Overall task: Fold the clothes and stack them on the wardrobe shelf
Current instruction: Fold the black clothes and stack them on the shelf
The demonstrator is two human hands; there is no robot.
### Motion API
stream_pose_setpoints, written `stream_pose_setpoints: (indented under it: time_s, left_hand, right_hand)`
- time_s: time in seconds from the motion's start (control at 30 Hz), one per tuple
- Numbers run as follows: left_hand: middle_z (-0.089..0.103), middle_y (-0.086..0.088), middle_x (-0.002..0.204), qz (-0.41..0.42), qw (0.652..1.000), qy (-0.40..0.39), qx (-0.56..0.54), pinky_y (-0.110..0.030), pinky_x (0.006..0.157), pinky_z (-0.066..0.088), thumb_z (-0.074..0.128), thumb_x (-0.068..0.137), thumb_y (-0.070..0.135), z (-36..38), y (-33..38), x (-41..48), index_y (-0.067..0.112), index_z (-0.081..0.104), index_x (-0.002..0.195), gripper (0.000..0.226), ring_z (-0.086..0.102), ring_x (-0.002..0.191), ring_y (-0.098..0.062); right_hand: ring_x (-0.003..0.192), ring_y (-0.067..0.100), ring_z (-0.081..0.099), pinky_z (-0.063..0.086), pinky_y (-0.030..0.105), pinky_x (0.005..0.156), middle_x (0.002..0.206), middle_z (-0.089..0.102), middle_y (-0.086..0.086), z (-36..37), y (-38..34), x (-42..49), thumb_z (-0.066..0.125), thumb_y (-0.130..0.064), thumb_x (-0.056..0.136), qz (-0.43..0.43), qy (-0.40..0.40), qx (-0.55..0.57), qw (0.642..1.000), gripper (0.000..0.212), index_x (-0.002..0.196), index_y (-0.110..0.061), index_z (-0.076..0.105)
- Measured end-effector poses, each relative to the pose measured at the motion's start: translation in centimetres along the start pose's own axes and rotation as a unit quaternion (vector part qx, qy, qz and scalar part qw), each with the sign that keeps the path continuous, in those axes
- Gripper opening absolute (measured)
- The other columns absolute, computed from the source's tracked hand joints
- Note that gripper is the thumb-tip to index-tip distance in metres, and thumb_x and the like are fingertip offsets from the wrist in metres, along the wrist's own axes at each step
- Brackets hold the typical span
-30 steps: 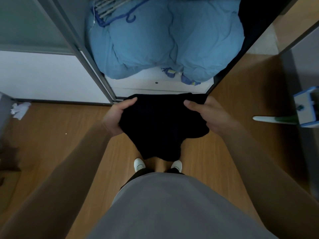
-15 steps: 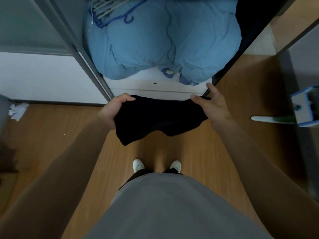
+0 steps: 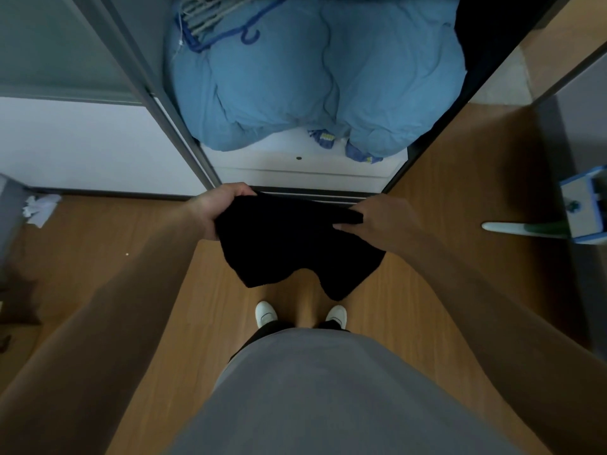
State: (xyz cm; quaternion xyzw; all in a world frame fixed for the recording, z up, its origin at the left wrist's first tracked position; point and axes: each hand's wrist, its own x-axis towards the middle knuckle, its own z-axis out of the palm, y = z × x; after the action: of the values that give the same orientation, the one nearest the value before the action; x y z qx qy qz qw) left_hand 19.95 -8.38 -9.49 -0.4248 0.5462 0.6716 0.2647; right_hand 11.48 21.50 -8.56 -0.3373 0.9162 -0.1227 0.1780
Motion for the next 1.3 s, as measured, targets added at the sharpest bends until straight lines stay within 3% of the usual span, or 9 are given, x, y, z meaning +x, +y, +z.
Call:
stream_pose_setpoints:
  time_s: [0.2,0.33,0.43,0.53,0.63,0.77,1.0,1.17,1.3]
  left_hand:
    - [0.077,0.0,0.08,0.058,0.979,0.088,0.176,-0.021,0.059,0.055,0.08,0.077,0.046,-0.1,-0.3,0.6,0.018,0.07,0.093,0.035,0.075,0.073,-0.016]
    - [0.072,-0.001,0.104,0.191,0.95,0.118,0.219,-0.024,0.083,0.054,0.071,0.09,0.025,-0.5,-0.4,0.7,0.025,0.07,0.11,0.021,0.067,0.095,-0.015]
    - [0.075,0.003,0.104,0.257,0.958,0.001,0.126,-0.015,0.086,0.052,0.058,0.099,0.015,-0.9,-0.5,-0.1,0.03,0.066,0.127,0.033,0.067,0.109,-0.018]
    - [0.068,-0.006,0.127,0.305,0.944,-0.122,0.009,-0.023,0.098,0.05,0.058,0.096,0.015,-1.6,-0.9,-0.6,0.019,0.056,0.138,0.042,0.061,0.123,-0.021]
    - [0.058,-0.004,0.137,0.33,0.933,-0.134,-0.052,-0.031,0.109,0.044,0.07,0.084,0.016,-0.8,-1.3,-0.7,0.02,0.037,0.15,0.074,0.056,0.127,-0.018]
    - [0.07,-0.002,0.122,0.267,0.953,-0.142,-0.015,-0.027,0.092,0.055,0.095,0.049,0.05,1.6,-2.3,-0.7,0.008,0.049,0.139,0.11,0.065,0.115,-0.017]
    - [0.071,-0.007,0.121,0.215,0.961,-0.127,-0.117,-0.034,0.097,0.054,0.066,0.087,0.04,4.1,-0.9,-0.7,0.013,0.061,0.127,0.048,0.065,0.117,-0.025]
    - [0.072,-0.01,0.119,0.185,0.959,-0.105,-0.187,-0.038,0.09,0.055,0.073,0.082,0.044,3.8,0.2,-1.7,0.019,0.077,0.109,0.037,0.069,0.11,-0.027]
    - [0.076,-0.008,0.106,0.136,0.966,-0.079,-0.203,-0.034,0.066,0.06,0.076,0.076,0.05,4.4,0.5,-2.7,0.022,0.081,0.096,0.035,0.074,0.095,-0.025]
  right_hand:
    - [0.121,0.02,0.056,0.042,0.037,0.106,0.133,0.062,0.003,-0.6,0.0,0.2,0.072,-0.039,0.088,-0.11,0.02,0.052,0.992,0.045,0.123,-0.012,0.068]
    - [0.066,0.007,0.059,0.044,0.017,0.062,0.078,0.073,0.01,-1.3,-1.1,0.1,0.074,-0.012,0.088,-0.084,-0.034,0.218,0.972,0.016,0.08,0.002,0.074]
    - [0.045,0.006,0.047,0.034,0.017,0.045,0.05,0.055,0.004,-2.1,-0.9,0.1,0.071,0.0,0.086,0.009,-0.046,0.396,0.917,0.036,0.053,-0.001,0.057]
    - [0.048,0.009,0.06,0.042,0.017,0.045,0.053,0.062,-0.004,-2.7,-1.1,0.1,0.076,-0.004,0.079,0.095,-0.034,0.557,0.824,0.017,0.074,-0.006,0.06]
    - [0.064,0.013,0.072,0.055,0.021,0.058,0.068,0.073,-0.002,-2.9,-1.3,0.1,0.075,-0.011,0.066,0.173,-0.026,0.671,0.721,0.038,0.099,-0.01,0.058]
    - [0.068,0.022,0.069,0.054,0.026,0.067,0.077,0.072,0.011,-3.7,-2.4,0.5,0.062,-0.013,0.071,0.113,-0.081,0.702,0.699,0.021,0.085,-0.005,0.076]
    - [0.081,0.023,0.068,0.053,0.033,0.08,0.091,0.07,0.011,-5.2,-2.3,0.9,0.066,-0.021,0.069,0.151,-0.088,0.729,0.662,0.027,0.09,-0.008,0.079]
    - [0.087,0.023,0.072,0.058,0.033,0.079,0.102,0.073,0.01,-5.7,-0.6,0.8,0.069,-0.028,0.078,0.232,-0.066,0.71,0.662,0.027,0.097,-0.013,0.08]
    - [0.108,0.025,0.07,0.057,0.036,0.086,0.118,0.073,0.009,-5.1,0.4,0.9,0.069,-0.046,0.086,0.171,0.04,0.816,0.55,0.043,0.114,-0.014,0.076]
